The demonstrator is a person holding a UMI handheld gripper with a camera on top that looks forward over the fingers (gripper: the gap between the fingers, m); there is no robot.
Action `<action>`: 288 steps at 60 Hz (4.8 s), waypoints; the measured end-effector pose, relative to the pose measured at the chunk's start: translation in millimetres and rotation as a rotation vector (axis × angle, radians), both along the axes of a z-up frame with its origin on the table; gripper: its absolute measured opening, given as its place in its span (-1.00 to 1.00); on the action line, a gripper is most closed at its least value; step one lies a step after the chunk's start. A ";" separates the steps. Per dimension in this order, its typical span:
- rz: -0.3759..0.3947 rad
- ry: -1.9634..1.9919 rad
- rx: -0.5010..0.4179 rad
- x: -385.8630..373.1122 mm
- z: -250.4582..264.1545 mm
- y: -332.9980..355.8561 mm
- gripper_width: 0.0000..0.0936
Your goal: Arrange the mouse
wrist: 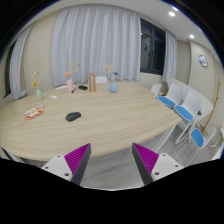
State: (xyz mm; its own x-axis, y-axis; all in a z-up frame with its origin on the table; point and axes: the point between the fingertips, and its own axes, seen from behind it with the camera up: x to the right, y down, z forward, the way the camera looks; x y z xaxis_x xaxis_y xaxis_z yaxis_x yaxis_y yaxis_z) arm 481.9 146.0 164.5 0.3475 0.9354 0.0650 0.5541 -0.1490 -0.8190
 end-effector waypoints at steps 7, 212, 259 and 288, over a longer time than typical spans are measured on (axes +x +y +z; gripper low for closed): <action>0.017 -0.001 -0.010 -4.2 -4.3 -5.6 0.82; 0.557 -0.052 -0.125 -572.8 -146.3 -543.5 -0.28; 0.477 -0.068 -0.044 -389.7 -37.4 -370.9 0.85; 0.263 -0.084 -0.034 -226.3 -21.3 -211.1 0.85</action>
State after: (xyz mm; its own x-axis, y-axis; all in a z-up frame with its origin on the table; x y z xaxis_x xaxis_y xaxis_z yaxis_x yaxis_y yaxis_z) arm 255.6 -65.1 143.3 0.0867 0.9950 0.0504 0.6433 -0.0173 -0.7654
